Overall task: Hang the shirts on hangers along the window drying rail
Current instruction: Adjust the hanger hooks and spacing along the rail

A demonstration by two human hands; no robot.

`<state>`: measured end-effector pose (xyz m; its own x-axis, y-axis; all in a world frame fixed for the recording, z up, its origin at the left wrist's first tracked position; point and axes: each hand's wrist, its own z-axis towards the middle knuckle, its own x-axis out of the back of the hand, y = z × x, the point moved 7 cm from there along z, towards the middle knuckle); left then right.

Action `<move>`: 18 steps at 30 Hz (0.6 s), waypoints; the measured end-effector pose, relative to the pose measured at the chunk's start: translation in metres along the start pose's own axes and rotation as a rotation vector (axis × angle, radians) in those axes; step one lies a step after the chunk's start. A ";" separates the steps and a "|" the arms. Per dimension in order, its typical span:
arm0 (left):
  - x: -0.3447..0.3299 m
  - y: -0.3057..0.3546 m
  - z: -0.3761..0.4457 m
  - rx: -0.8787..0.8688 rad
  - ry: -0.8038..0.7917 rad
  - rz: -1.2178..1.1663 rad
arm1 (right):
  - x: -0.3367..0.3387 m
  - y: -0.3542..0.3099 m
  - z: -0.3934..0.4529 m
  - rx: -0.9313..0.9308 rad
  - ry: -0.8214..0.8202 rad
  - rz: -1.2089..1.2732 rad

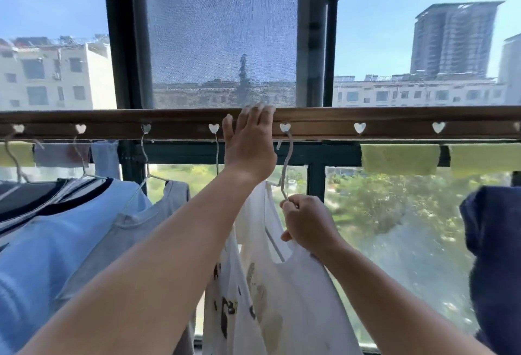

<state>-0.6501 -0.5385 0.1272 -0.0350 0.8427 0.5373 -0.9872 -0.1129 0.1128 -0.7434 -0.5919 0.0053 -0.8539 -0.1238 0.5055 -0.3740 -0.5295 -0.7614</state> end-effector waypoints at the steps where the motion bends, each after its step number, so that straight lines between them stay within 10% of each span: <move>1: -0.001 0.002 0.000 0.014 -0.002 -0.023 | 0.001 0.000 0.000 0.002 0.006 -0.003; 18: -0.033 0.142 -0.039 0.004 0.121 -0.399 | 0.142 0.035 -0.040 0.160 0.548 0.220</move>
<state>-0.7955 -0.5618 0.0928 0.3321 0.8765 0.3484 -0.9263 0.2333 0.2960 -0.8926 -0.5947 0.0340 -0.9827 0.1827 0.0286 -0.1450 -0.6655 -0.7321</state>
